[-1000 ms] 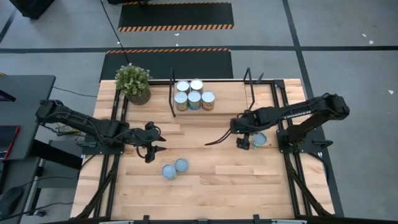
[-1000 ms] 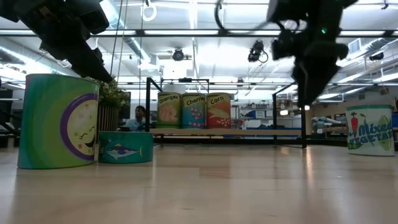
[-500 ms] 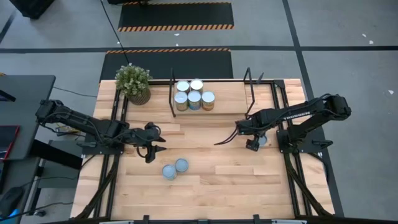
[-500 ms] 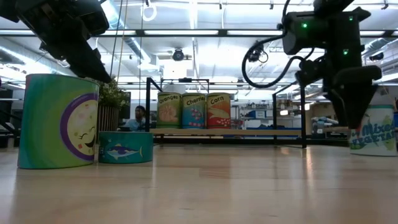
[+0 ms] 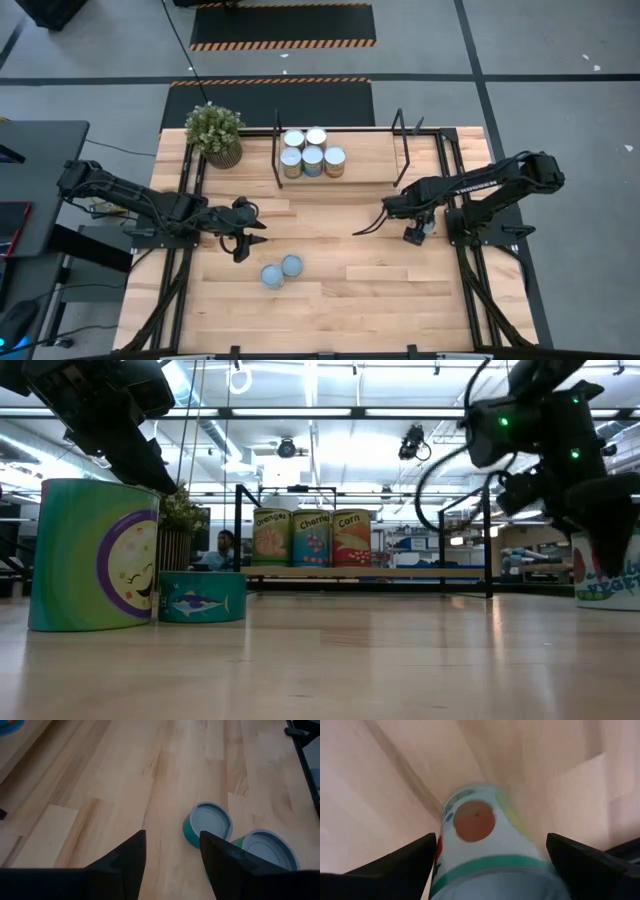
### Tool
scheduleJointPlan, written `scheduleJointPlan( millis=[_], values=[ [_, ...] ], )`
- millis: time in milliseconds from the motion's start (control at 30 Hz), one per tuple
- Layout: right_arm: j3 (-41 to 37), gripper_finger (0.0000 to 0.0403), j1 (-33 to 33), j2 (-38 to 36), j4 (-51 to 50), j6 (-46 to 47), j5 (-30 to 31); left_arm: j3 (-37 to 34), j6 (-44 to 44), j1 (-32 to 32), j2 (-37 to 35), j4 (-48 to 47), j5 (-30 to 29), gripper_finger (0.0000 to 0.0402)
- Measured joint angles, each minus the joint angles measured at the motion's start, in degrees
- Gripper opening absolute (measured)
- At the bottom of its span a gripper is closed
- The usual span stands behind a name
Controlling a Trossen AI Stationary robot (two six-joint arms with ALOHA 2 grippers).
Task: Pick and place cans onto a shelf
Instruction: Put the canned mixed vegetables on the shelf
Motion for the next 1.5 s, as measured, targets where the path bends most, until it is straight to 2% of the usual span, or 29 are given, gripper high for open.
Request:
scheduleJointPlan(
  millis=[200, 367, 533, 667, 800, 933, 1133, 1333, 1500],
  values=[
    [-3.65, 0.0368, -0.07, 0.02, 1.23, 0.26, -2.60, 0.00, 0.55, 0.00, 0.00, 0.02, 0.00, 0.0190],
    [-2.63, 0.0323, -0.04, 0.07, 1.88, 0.20, -2.66, 0.00, 0.58, 0.00, 0.00, 0.03, 0.00, 0.0190],
    [5.37, 0.0280, 0.26, 0.07, 2.18, -0.88, -0.86, 0.00, 0.76, 0.00, 0.00, 0.04, -0.93, 0.0190],
    [14.62, 0.0277, -0.14, 1.50, 1.37, -6.44, 4.98, 0.00, 0.97, 0.00, 0.00, 0.06, -1.89, 0.0190],
    [25.62, 0.0280, -2.68, 7.00, -1.52, -13.25, 8.92, 0.00, 2.07, 0.00, 0.00, 0.13, -2.13, 0.0190],
    [36.44, 0.0281, -7.43, 14.59, -7.24, -24.05, 13.14, 0.01, 2.10, 0.00, 0.00, 0.09, -3.76, 0.0190],
    [48.30, 0.0281, -18.67, 23.60, -7.37, -39.24, 14.01, 0.02, 2.26, 0.00, 0.00, 0.09, -3.87, 0.0190],
    [54.62, 0.0281, -27.97, 32.45, -6.60, -49.97, 11.21, 0.02, 3.58, 0.00, 0.00, 0.04, -3.87, 0.0190],
    [55.98, 0.0284, -32.44, 38.16, -6.90, -52.07, 8.48, 0.02, 3.64, 0.00, 0.00, -0.17, -3.87, 0.0190]
  ],
)
